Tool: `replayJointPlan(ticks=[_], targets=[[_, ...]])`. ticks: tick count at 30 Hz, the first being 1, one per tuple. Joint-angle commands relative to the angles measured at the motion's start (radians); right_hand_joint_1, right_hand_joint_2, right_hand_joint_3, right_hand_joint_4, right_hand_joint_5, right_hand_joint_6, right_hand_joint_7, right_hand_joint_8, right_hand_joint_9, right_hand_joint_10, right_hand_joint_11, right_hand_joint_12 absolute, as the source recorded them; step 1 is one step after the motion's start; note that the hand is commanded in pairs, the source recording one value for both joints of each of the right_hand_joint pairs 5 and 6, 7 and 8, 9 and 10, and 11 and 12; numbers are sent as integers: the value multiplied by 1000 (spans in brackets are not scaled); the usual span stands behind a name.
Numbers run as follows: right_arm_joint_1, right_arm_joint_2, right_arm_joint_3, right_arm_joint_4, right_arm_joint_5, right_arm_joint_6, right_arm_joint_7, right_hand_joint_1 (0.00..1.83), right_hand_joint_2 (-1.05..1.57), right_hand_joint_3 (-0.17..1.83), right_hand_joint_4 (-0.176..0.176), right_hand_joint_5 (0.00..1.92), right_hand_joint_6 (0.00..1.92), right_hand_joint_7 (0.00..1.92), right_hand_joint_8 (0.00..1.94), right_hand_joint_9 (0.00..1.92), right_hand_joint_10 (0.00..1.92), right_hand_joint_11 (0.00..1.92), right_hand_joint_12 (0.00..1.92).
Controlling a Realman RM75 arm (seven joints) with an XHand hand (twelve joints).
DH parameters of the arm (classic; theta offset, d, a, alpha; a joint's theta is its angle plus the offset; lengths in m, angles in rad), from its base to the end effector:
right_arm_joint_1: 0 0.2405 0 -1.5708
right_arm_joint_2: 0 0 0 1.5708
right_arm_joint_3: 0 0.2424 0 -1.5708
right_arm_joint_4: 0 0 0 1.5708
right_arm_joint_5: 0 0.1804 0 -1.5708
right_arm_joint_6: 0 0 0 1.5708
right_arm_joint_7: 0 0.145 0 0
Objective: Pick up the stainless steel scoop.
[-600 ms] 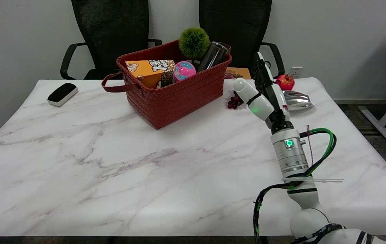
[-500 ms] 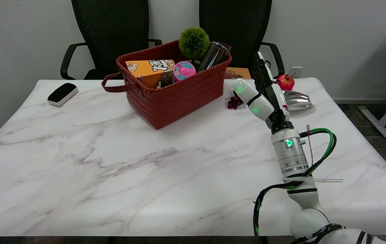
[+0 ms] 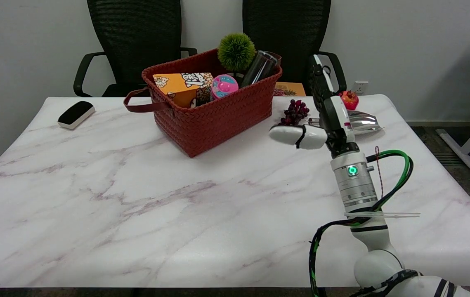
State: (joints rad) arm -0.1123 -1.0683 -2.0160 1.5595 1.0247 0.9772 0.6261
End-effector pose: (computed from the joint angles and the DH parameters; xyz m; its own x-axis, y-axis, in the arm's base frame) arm -0.2005 -0.2600 0.3109 0.2482 0.2850 0.9258 -0.8483 -0.3976 0.3498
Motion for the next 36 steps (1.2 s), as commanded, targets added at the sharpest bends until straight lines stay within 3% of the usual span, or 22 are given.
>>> replayJointPlan(ticks=[1,5,8,17,24,36], targets=[[1,-6,63,168,-13,-73,-880,1129,-136,317,0,0,0,0,0,0,0,0,0],[3,-6,106,211,-9,-121,-1120,1193,-384,534,0,0,0,0,0,0,0,4,4],[4,-6,164,227,-9,-226,-1192,1212,-518,635,0,0,0,0,0,0,0,49,49],[67,5,246,182,16,-397,-1167,1217,-629,697,0,0,0,0,0,0,0,64,64],[157,28,240,89,76,-452,-938,1180,-557,704,0,0,0,0,0,0,0,81,81],[308,45,221,-68,76,-622,-1095,1206,-508,621,0,45,45,0,0,0,0,87,87]])
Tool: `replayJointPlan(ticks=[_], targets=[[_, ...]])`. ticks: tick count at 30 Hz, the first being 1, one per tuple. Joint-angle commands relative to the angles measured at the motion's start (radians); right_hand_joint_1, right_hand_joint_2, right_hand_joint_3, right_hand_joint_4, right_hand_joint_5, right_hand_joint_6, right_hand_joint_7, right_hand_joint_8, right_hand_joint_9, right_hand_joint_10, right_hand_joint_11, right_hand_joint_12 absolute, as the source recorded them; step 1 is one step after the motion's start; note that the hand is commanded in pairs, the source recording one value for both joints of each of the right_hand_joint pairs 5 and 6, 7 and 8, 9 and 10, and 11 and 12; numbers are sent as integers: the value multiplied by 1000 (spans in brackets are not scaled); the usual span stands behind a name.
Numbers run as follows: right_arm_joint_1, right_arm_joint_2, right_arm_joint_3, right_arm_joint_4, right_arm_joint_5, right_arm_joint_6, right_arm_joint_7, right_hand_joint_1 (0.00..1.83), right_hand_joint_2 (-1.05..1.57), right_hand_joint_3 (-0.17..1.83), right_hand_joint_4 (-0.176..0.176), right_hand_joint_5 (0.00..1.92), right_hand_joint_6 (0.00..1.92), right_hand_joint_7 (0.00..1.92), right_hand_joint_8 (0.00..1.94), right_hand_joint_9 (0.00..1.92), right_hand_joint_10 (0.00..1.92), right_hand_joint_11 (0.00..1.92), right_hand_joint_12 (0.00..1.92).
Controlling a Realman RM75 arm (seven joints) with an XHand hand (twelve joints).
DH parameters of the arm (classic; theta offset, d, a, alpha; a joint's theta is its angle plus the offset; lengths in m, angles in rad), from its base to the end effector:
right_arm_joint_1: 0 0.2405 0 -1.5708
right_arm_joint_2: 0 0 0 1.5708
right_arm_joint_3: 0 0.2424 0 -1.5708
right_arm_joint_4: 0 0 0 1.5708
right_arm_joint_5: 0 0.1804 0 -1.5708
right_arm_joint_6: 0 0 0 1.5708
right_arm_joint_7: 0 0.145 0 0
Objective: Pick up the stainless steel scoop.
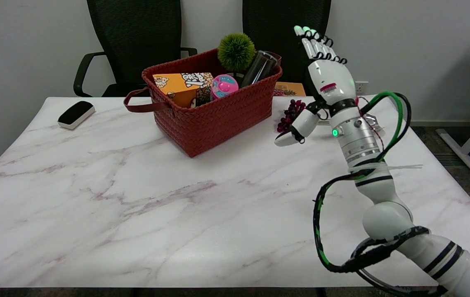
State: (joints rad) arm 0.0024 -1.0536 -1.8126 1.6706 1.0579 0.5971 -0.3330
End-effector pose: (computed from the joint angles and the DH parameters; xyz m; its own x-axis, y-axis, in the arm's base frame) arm -0.1502 -0.3036 0.3245 0.8513 0.4554 0.2606 -0.2640 -0.0574 0.9628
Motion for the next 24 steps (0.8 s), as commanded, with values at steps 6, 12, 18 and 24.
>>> replayJointPlan(ticks=[6,12,18,24], targets=[[253,35,25,-290,124,-297,-133,1199,-498,654,0,53,53,0,0,0,0,63,63],[314,39,18,-399,125,-330,-132,1177,-460,663,0,57,57,4,4,0,0,50,50],[359,41,15,-498,117,-354,-132,1097,-356,697,0,52,52,13,13,0,0,0,0],[383,57,14,-548,122,-379,-134,1082,-360,678,0,44,44,11,11,0,0,0,0]])
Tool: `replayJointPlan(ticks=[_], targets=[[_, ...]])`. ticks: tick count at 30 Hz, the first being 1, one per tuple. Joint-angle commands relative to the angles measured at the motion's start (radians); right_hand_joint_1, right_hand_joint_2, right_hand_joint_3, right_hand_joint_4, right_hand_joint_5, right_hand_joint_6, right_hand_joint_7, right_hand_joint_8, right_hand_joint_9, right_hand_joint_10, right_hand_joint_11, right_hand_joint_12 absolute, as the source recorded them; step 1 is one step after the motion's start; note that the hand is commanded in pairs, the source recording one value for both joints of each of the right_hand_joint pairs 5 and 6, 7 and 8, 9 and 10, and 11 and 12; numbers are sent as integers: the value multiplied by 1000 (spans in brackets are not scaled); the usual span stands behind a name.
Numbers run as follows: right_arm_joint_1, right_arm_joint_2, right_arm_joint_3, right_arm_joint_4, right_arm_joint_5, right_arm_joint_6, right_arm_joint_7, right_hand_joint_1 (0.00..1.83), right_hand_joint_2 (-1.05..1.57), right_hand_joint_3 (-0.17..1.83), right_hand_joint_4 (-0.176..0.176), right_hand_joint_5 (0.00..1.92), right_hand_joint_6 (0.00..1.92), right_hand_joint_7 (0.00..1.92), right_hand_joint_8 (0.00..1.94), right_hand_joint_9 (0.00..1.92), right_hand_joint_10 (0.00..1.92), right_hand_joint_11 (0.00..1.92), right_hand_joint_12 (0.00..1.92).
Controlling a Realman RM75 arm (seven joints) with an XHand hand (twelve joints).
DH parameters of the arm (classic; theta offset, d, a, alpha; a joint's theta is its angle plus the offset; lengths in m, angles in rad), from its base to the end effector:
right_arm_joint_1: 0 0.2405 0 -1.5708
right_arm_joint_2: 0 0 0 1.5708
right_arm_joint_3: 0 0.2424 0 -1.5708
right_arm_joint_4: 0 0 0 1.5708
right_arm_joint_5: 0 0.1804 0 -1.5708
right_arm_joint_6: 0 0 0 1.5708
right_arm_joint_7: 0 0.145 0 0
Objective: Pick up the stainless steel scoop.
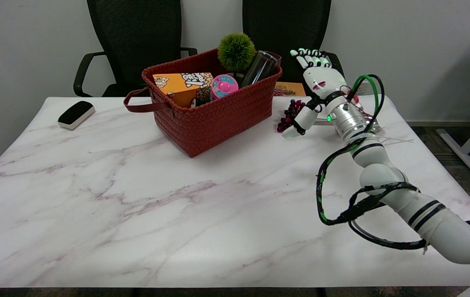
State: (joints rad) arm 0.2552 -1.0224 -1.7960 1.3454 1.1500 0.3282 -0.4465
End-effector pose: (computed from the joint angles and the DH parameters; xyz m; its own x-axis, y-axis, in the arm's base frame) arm -0.1781 -0.3725 0.3698 0.9664 0.2312 0.1125 -0.1338 0.0784 0.9879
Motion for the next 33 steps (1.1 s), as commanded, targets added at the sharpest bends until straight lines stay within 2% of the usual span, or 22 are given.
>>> replayJointPlan(ticks=[1,11,18,29,33], targets=[[130,28,-3,-225,31,-111,-19,1078,-364,677,0,42,42,11,11,0,0,0,0],[124,52,-4,-231,41,-194,-11,1060,-406,695,0,35,35,6,6,0,0,0,0],[118,70,-7,-253,117,-216,18,1042,-411,655,0,26,26,5,5,0,0,0,0],[183,73,-32,-340,118,-278,22,1035,-409,628,0,24,24,4,4,0,0,0,0],[212,73,-51,-381,166,-278,22,1040,-392,605,0,22,22,7,7,0,0,0,0]])
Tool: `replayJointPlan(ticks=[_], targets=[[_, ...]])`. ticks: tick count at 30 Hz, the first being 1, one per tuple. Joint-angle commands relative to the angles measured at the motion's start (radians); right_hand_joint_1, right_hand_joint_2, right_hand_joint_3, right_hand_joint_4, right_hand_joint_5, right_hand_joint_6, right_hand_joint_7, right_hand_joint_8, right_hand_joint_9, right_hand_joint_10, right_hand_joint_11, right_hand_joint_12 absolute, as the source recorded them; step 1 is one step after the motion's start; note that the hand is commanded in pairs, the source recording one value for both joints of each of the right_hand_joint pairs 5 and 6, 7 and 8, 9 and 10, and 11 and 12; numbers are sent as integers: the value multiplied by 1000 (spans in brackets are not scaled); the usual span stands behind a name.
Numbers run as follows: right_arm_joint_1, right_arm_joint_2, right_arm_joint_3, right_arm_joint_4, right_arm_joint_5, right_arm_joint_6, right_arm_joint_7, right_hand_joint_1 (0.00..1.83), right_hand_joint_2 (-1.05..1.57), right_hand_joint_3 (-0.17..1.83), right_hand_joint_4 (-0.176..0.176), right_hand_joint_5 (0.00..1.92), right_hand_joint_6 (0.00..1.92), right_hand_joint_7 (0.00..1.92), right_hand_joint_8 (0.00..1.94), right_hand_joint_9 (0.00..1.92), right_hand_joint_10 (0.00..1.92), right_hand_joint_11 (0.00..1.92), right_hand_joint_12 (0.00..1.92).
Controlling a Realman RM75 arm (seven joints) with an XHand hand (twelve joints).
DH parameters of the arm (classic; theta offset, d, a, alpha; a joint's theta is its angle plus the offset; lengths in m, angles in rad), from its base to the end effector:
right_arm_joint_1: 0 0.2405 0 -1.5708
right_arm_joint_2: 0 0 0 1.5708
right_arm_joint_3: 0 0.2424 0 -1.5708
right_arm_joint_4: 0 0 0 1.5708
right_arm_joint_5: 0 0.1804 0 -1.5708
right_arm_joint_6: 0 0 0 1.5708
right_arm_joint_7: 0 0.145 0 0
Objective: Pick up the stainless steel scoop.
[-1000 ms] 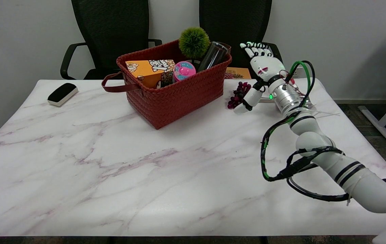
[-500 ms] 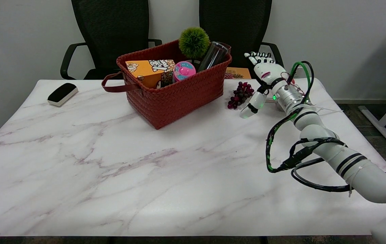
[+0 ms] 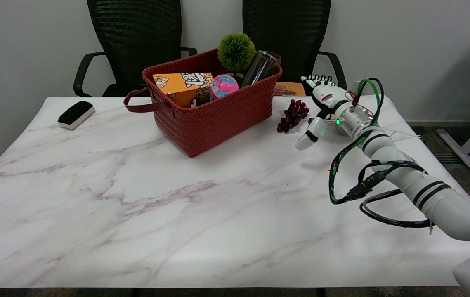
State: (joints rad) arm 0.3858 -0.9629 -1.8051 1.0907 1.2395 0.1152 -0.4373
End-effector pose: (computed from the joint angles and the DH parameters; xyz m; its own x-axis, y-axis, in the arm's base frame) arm -0.2146 -0.3958 0.4190 0.9889 -0.0162 0.1474 -0.1429 0.1628 0.9763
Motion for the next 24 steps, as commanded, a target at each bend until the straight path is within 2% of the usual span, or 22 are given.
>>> replayJointPlan(ticks=[1,24], targets=[[86,14,-43,-135,89,-65,13,1050,-383,592,0,23,23,9,9,0,0,0,0],[178,18,-133,-224,115,-113,8,1048,-318,486,0,32,32,30,30,5,5,0,0]])
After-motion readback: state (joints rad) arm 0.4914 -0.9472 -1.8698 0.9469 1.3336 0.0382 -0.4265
